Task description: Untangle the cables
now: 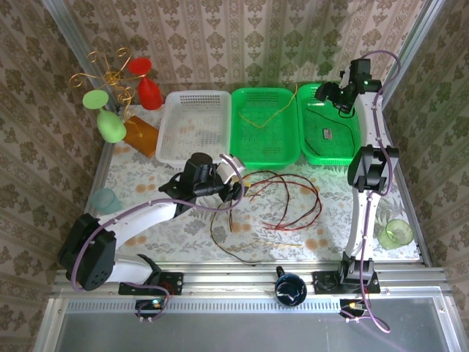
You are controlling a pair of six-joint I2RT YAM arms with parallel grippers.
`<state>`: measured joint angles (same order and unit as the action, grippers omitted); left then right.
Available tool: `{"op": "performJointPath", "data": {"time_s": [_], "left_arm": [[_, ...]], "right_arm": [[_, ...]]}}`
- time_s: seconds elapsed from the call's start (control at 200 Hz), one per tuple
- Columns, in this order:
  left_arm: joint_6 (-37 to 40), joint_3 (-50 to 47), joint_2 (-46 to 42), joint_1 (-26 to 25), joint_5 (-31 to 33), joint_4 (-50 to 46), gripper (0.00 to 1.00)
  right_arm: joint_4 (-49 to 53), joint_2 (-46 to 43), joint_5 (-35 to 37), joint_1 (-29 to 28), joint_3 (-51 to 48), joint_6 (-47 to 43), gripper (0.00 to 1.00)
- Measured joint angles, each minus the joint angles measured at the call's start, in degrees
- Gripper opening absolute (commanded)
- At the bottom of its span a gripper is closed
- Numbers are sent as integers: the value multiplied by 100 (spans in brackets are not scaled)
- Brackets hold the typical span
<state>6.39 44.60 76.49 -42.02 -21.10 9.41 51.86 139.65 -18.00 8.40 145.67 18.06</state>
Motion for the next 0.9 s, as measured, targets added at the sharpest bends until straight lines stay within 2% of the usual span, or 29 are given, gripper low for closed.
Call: {"op": "performJointPath", "data": {"time_s": [0.155,0.365,0.515,0.645,0.9], "left_arm": [[-28,0,0,0,0,-2,61],[-66,2,0,0,0,-9,62],[-87,2,0,13,0,-28,62],[-192,2,0,94,-4,-20,62],[-243,-83,-74,273,-2,-7,62]], "right_arm": [[258,-221,216,-190,0,-26,78],[374,-330,323,-844,-103,369,72],[238,-330,490,-1366,-323,1019,71],[31,-321,776,-1733,-455,1696,66],[-463,-120,1425,-1980,-457,2929,57]]}}
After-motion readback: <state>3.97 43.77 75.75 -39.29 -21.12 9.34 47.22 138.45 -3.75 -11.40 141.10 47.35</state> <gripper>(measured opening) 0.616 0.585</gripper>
